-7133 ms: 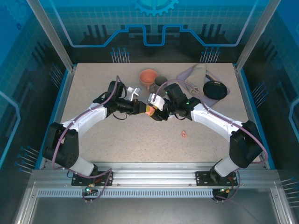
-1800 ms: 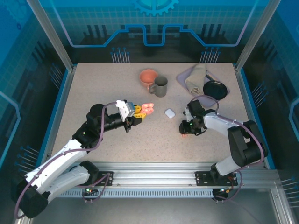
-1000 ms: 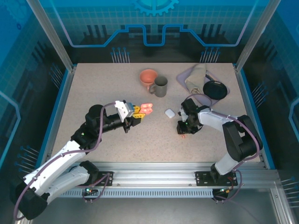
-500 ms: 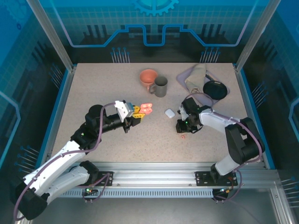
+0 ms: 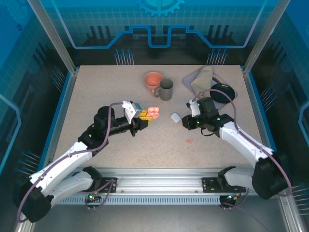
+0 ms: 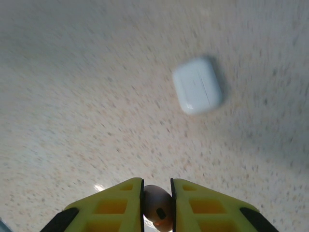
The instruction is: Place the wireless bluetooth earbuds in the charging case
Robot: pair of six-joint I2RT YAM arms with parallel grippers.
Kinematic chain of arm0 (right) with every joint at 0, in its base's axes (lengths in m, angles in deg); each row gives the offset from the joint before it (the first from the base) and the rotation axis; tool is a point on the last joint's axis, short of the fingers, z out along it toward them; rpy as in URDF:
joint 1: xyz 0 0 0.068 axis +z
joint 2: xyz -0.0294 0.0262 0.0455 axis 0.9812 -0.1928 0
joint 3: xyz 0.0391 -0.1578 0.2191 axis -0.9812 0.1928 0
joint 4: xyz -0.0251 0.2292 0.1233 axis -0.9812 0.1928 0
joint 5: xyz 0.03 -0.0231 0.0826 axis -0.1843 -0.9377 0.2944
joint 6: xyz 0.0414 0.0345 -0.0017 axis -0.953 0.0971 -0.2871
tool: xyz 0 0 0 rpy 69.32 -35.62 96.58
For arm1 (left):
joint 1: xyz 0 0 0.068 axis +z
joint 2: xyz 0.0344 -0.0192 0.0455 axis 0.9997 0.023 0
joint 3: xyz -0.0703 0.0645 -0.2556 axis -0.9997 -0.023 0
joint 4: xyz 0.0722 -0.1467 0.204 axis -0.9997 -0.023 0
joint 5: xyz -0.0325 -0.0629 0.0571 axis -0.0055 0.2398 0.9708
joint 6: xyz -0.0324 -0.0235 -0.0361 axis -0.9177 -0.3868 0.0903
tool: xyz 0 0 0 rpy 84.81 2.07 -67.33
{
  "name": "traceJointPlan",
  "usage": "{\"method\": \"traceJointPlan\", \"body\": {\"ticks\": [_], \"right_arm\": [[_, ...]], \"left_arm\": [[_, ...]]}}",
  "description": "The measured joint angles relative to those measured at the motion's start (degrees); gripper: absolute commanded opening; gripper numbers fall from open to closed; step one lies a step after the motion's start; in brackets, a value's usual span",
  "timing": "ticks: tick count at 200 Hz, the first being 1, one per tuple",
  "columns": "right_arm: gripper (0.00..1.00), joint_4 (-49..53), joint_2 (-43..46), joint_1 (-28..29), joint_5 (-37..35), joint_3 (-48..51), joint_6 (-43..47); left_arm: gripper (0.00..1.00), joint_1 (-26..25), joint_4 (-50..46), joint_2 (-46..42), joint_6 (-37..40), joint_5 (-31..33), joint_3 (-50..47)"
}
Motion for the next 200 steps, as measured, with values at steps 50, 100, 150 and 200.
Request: {"method": "traceJointPlan", "body": {"ticks": [50, 100, 150, 200], "right_arm": [[0.20, -6.2, 11.6, 3.1, 1.4, -1.2, 4.3], [0.21, -12.0, 14.3, 10.4, 1.7, -6.0, 8.1], [0.21, -17.8, 11.8, 17.6, 0.8, -8.0, 9.5], [0.20, -21.3, 7.6, 21.0, -2.2, -8.0, 10.1]], "left_arm": [[0.00, 0.0, 1.3, 3.7, -4.2, -0.1, 0.1], [0.00, -0.2, 3.5, 5.9, -6.3, -0.5, 1.3], [0.00, -0.9, 7.2, 6.9, -8.9, -1.8, 1.8], [0.00, -1.6, 8.8, 7.3, -10.3, -2.4, 2.1]]}}
